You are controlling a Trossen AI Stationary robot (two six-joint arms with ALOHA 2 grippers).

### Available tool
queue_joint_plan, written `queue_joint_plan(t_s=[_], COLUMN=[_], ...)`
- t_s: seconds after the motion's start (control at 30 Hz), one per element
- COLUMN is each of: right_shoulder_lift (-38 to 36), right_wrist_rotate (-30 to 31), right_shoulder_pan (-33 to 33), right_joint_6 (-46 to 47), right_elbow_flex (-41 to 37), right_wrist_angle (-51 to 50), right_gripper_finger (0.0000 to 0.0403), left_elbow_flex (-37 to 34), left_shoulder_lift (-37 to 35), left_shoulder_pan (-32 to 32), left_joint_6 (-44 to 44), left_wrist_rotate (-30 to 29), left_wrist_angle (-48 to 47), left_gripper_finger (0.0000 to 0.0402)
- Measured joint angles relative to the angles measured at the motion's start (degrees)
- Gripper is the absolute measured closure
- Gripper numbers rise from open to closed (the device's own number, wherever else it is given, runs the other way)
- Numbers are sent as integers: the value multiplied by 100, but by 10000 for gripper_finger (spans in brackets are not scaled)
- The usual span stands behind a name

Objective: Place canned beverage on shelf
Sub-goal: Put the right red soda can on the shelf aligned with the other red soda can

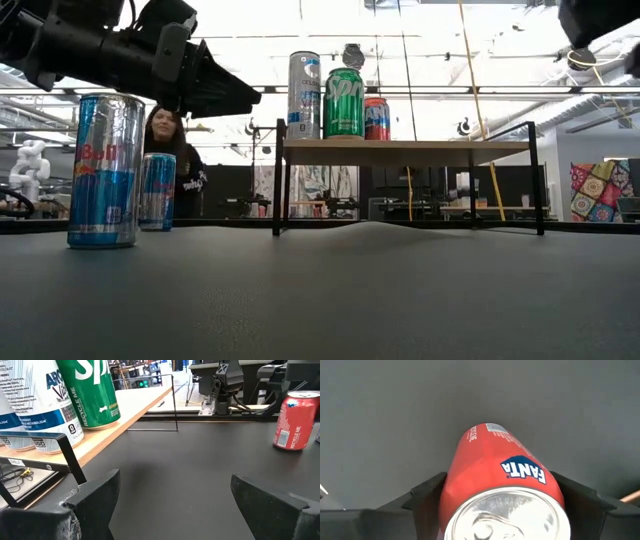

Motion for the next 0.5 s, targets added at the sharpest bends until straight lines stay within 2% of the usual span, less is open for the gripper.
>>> queue_joint_plan(t_s=[0.33,0.5], right_shoulder_lift=[-197,-241], right_wrist_rotate=[167,543], right_shoulder_pan=[-344,-478], right_joint_6=[-802,-1344], right_elbow_flex=[-7,56], right_wrist_angle=[236,507], right_gripper_finger=[110,110], left_elbow_flex=[0,0], left_shoulder_lift=[0,0], left_shoulder_pan=[-2,4], left_joint_6=[15,15], left_wrist_rotate=[134,173], left_wrist_angle=[31,73], left_gripper_finger=[22,22])
